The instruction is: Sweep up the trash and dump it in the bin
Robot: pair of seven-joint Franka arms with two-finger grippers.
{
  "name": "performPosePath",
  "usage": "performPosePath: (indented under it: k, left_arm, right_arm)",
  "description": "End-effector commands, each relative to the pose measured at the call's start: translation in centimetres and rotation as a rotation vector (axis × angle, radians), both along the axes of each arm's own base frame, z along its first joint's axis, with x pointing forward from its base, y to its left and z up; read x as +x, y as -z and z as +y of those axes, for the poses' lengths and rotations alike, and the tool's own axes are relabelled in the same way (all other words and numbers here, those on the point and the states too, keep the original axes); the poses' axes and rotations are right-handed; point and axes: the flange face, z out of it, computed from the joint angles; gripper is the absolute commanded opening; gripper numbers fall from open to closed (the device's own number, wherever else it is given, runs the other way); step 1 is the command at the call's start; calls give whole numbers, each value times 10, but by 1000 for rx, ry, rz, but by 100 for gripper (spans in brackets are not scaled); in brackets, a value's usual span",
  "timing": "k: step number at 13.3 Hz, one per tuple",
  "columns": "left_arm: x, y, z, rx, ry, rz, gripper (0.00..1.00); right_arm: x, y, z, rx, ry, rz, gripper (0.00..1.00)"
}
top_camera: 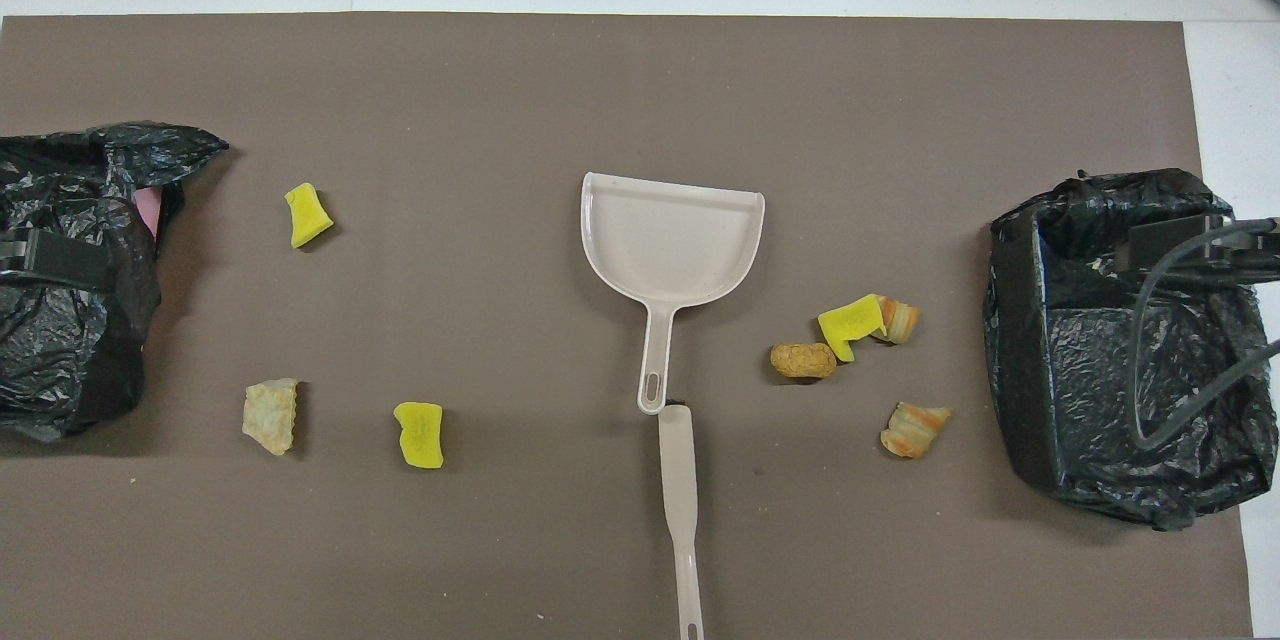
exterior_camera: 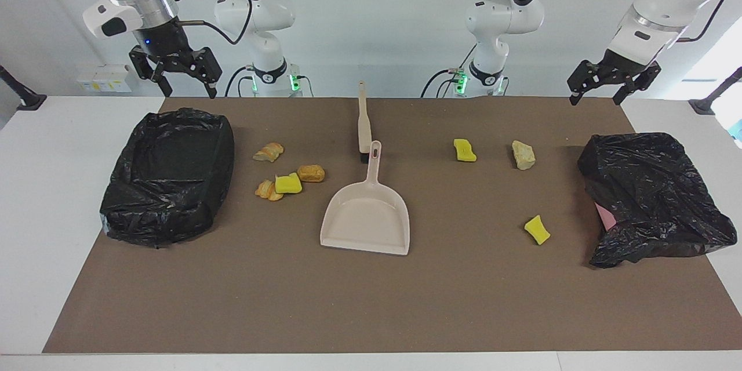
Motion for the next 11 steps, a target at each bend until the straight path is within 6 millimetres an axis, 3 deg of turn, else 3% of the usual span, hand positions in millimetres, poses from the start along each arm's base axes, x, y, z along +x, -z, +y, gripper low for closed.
performPosePath:
  k: [1, 5, 11]
  left_arm:
    - [-9, -8, 1, 0, 13, 7, 100]
    - [-10, -9, 0, -6, 12, 4, 100]
    - [-15, -6, -10, -6, 34, 9, 100]
  right_arm:
    - [-4, -3, -2, 4, 9, -11, 100]
    - [-11, -18, -5, -7, -58, 12, 100]
    - [-18, -13, -8, -5, -125, 29, 100]
